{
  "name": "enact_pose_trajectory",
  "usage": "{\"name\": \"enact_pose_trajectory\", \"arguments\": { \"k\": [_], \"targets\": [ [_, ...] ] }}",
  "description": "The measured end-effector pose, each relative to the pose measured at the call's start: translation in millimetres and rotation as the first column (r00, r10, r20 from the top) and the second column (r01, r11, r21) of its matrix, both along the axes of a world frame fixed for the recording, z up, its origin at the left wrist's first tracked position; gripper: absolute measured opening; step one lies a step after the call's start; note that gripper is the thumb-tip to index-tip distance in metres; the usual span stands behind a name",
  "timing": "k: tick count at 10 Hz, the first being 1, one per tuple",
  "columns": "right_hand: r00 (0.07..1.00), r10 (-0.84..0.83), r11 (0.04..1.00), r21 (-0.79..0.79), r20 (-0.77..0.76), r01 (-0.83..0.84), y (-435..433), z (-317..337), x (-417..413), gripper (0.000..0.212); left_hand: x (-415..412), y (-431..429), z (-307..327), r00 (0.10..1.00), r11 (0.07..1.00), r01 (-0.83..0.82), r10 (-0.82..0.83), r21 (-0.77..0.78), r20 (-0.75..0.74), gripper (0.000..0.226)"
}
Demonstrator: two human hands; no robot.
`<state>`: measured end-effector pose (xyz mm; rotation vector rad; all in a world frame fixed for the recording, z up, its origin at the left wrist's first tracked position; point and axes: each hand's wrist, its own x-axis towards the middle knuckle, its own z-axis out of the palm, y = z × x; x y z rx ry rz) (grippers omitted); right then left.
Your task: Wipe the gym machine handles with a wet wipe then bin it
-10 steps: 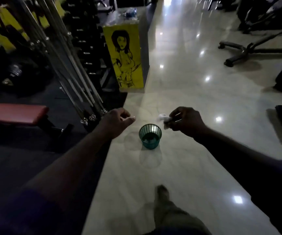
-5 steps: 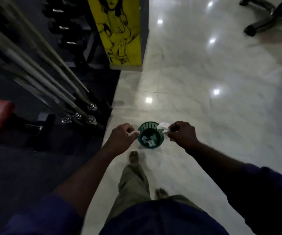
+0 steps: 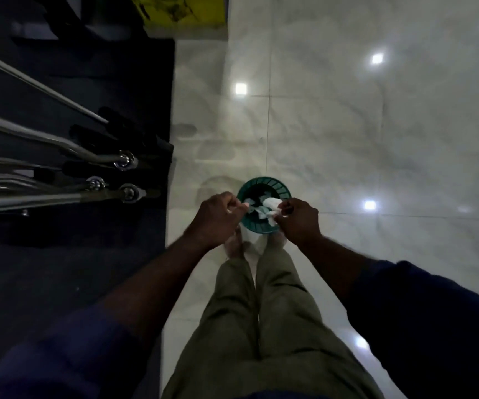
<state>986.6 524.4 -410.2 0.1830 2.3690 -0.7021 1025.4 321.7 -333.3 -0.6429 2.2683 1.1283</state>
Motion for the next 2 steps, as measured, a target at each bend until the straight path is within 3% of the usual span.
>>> {"name": "enact_pose_trajectory", "arguments": {
  "k": [1,2],
  "targets": [
    [0.995,0.072,0.997,0.01,0.067,-0.072,-3.4,-29.8,-7.2,0.052,-3.0,1.3,-23.1,1.0,1.0,-0.014,0.014,0.007,0.026,0.029],
    [0.982,0.103,0.991,0.064,0.161,-0.114,-6.4,-57.8,-15.1,0.049,0.4,2.1,-45.4,0.996,0.998,-0.037,0.034,0.04,0.078,0.031]
  ]
}}
